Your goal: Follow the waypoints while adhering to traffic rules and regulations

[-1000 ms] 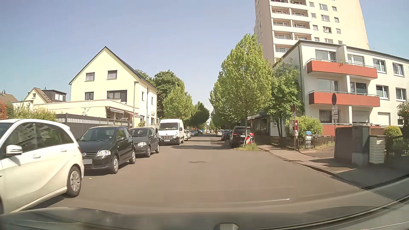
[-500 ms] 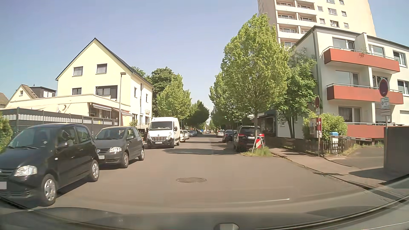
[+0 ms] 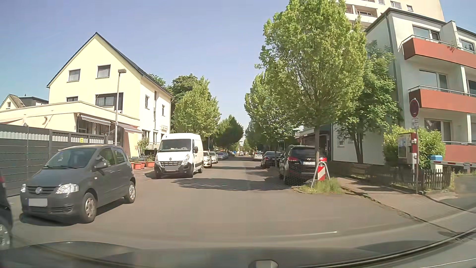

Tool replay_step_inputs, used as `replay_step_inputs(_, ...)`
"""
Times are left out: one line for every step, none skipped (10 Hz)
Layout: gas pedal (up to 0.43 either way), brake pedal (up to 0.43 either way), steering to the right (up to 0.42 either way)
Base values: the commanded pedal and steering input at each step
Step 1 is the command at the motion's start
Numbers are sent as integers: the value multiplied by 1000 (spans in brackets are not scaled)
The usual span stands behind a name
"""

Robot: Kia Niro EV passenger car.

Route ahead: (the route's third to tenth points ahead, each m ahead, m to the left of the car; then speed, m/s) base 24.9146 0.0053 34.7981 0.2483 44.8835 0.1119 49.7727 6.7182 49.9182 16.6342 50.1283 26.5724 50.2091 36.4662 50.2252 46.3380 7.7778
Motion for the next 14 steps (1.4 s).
replay_step_inputs(59, 0, 1)
replay_step_inputs(59, 0, 1)
replay_step_inputs(59, 0, 1)
replay_step_inputs(39, 0, 1)
replay_step_inputs(39, 0, 1)
replay_step_inputs(39, 0, 0)
replay_step_inputs(39, 0, -1)
replay_step_inputs(39, 0, 0)
replay_step_inputs(39, 0, 1)
replay_step_inputs(39, 0, 2)
replay_step_inputs(39, 0, 1)
replay_step_inputs(28, 0, 1)
replay_step_inputs(28, 0, 1)
replay_step_inputs(28, 0, 0)
